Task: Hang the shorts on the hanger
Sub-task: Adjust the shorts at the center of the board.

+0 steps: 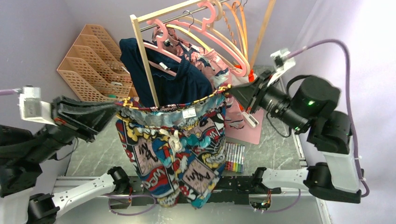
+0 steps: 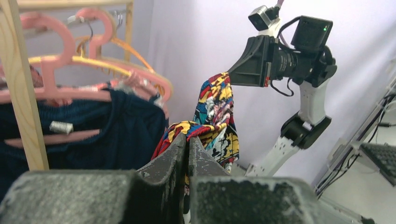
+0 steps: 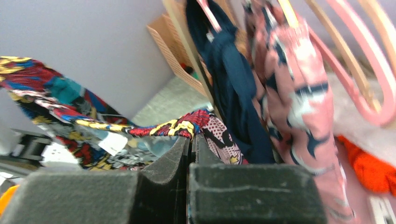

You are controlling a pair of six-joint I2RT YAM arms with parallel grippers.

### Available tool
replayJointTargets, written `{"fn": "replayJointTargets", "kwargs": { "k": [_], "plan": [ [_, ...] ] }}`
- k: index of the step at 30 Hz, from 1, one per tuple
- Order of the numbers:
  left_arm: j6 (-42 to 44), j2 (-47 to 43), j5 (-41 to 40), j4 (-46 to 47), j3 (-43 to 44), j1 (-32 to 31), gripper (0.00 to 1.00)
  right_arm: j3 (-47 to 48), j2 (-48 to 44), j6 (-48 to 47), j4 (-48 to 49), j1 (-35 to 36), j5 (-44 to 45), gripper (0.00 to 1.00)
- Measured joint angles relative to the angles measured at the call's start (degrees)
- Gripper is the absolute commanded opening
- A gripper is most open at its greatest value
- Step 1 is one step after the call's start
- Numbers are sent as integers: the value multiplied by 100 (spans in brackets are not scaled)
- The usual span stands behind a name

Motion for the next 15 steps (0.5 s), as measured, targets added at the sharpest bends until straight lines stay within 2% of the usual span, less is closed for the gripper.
{"fn": "replayJointTargets", "kwargs": {
  "k": [2, 4, 6, 9, 12, 15],
  "plan": [
    [28, 256, 13, -103, 470, 0, 7, 885, 407, -138, -236, -2, -264, 0],
    [52, 654, 142, -105, 1257, 0, 7, 1956, 793, -286, -133, -4, -894, 0],
    [63, 940, 407, 116, 1906, 2, 7, 2269, 754, -358, 260, -4, -1495, 0],
    [59, 881, 833, 498, 2057, 11, 7, 1744, 74, -396, 973, -2, -2358, 0],
    [44, 522, 1060, 708, 1519, 13, 7, 1093, -595, -431, 1329, 0, -2673, 0],
    [39, 221, 1045, 708, 833, 15, 7, 505, -892, -463, 1460, 0, -2675, 0]
  ]
}}
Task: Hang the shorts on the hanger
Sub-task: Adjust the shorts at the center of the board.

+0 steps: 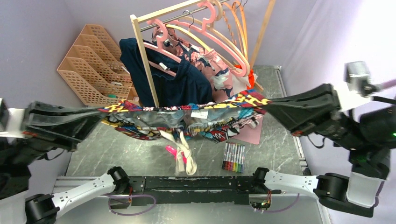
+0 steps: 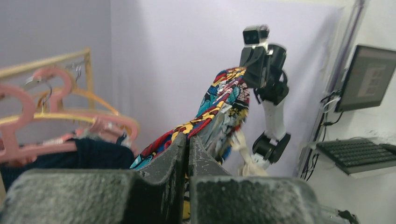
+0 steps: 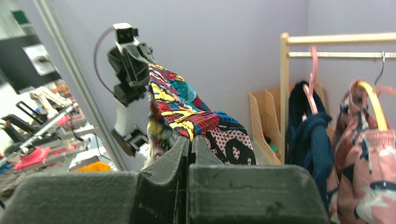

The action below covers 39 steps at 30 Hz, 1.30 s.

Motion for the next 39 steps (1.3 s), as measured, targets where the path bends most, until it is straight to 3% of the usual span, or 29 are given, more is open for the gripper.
{"fn": "replayJointTargets", "kwargs": {
  "k": [5, 11, 14, 20, 27, 31, 35, 39],
  "plan": [
    [2, -181, -168, -66, -627, 7, 7, -490, 201, -74, -125, -4, 170, 0],
    [107, 483, 2, -232, 778, 9, 7, 605, 868, -210, -247, -4, -275, 0],
    [173, 358, 68, -15, 828, 7, 7, 402, 627, -269, 28, -2, -378, 0],
    [243, -343, -286, 66, -817, 7, 7, -1552, -105, -262, 442, 0, 549, 0],
    [-22, -479, -1423, -120, -2990, 7, 7, -3383, 420, 192, 229, -4, 2559, 0],
    [-302, -293, -2052, -490, -3644, 7, 7, -4033, 433, 468, -118, -4, 3357, 0],
    [-313, 17, -2450, -868, -3392, 7, 7, -3777, 365, 483, -431, -4, 3744, 0],
    [-35, 393, -2531, -1067, -2079, 7, 7, -2785, 321, 328, -470, -4, 3827, 0]
  ]
}}
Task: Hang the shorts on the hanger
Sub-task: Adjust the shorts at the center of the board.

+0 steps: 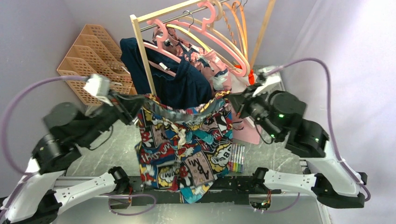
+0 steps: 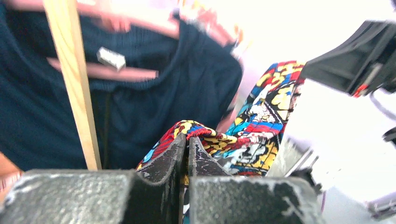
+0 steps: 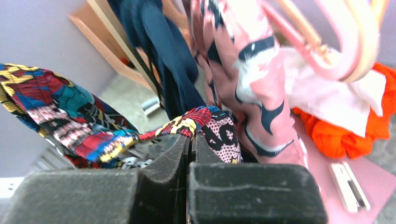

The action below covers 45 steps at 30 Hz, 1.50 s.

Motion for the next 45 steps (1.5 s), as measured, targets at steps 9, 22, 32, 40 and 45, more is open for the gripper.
{"fn": "replayJointTargets", "kwargs": {
  "k": [9, 22, 32, 40, 45],
  "plan": [
    [-221, -782, -345, 457, -831, 0, 7, -1377, -520, 328, 522, 0, 59, 0],
    [-2087, -931, -780, -92, -3877, 0, 7, -4262, -715, 2238, 892, 0, 90, 0],
    [-2929, -197, -929, 590, -4677, 0, 7, -5149, -68, 3355, 1521, -76, 151, 0],
    [-3217, 433, -920, 756, -4824, 57, 17, -5421, 164, 3630, 1740, -247, 4, 0],
    [-3147, 417, -778, 1086, -4959, 114, 45, -5480, 245, 3543, 1932, -413, -203, 11]
  ]
}}
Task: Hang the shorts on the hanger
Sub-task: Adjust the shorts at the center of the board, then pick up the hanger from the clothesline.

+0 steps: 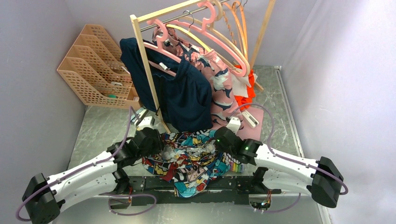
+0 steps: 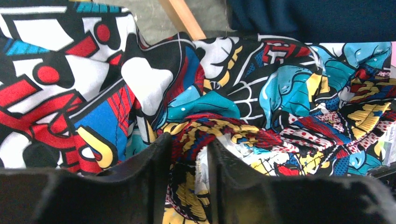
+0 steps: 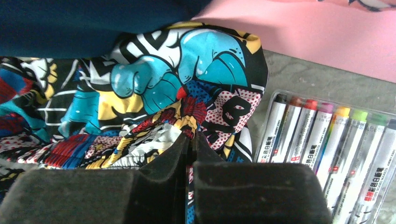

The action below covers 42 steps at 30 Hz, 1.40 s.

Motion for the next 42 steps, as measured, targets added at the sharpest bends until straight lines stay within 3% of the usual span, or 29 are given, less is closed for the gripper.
{"fn": "replayJointTargets", "kwargs": {
  "k": [8, 10, 14, 21, 27, 33, 38, 42],
  "plan": [
    [-50, -317, 129, -186, -48, 9, 84, -109, -396, 2, -282, -35, -343, 58],
    [-46, -470, 127, -330, 39, 15, 99, -24, -684, -13, -535, -35, -352, 66],
    [-2, -621, 109, -778, 485, 20, 100, 459, -1034, -129, -1064, -35, -354, 83],
    [262, -1165, -109, -1644, 1696, 24, 100, 2140, -1250, -935, -1849, -37, -361, 82],
    [1167, -1637, -433, -1663, 2304, 24, 98, 4380, -664, -2391, -1958, -37, -216, 78],
    [1958, -1722, -533, -1344, 2162, 24, 95, 6682, 739, -3786, -1471, -42, 177, 71],
    [2127, -2061, -398, -1023, 1604, 24, 95, 7667, 1696, -4564, -940, -160, 492, 66],
    [2133, -2435, -299, -846, 1207, 24, 95, 8338, 2251, -4778, -750, -804, 278, 65]
  ]
}}
